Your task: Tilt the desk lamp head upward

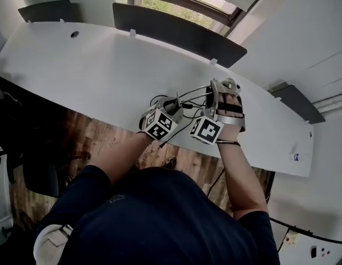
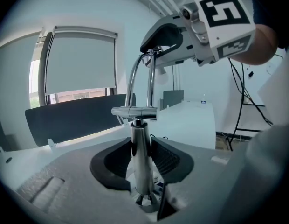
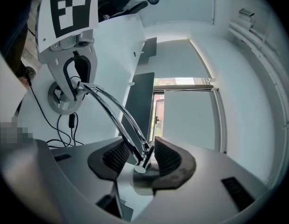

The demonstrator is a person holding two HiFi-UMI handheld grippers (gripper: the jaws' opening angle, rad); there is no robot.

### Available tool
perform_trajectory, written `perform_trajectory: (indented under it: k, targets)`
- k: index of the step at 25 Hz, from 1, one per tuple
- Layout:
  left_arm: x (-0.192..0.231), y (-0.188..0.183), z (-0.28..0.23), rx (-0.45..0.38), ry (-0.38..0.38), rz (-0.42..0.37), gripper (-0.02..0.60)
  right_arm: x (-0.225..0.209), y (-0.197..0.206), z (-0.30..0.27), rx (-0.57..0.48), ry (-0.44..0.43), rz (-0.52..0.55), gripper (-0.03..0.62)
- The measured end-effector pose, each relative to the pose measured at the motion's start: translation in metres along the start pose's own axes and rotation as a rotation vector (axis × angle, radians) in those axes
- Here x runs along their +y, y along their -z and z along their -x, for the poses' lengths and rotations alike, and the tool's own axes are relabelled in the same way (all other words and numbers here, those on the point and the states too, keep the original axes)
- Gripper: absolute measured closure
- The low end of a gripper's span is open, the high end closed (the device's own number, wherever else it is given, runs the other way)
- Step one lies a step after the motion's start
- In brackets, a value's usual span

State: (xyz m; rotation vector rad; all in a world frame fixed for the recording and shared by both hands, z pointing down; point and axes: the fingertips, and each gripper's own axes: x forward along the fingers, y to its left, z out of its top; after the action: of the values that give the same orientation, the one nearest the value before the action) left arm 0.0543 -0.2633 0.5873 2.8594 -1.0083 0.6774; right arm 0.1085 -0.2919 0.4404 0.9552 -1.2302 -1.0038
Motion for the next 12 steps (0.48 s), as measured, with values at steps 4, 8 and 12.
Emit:
perform_trajectory:
  k: [4, 8, 12]
  targets:
    - [-0.002, -0.001, 0.007, 0.027, 0.022, -0.090, 0.452, -0.002, 0.002, 0.013, -0.004, 0.025, 0.032, 0.399]
    - [0.003, -0.004, 0.026, 0.014, 0.005, -0.115, 0.442, -0.006, 0.006, 0.033, -0.011, 0.035, -0.016, 0.399]
    - [0.002, -0.009, 0.056, -0.022, -0.005, -0.029, 0.442, -0.009, 0.008, 0.057, -0.025, 0.024, -0.194, 0.401]
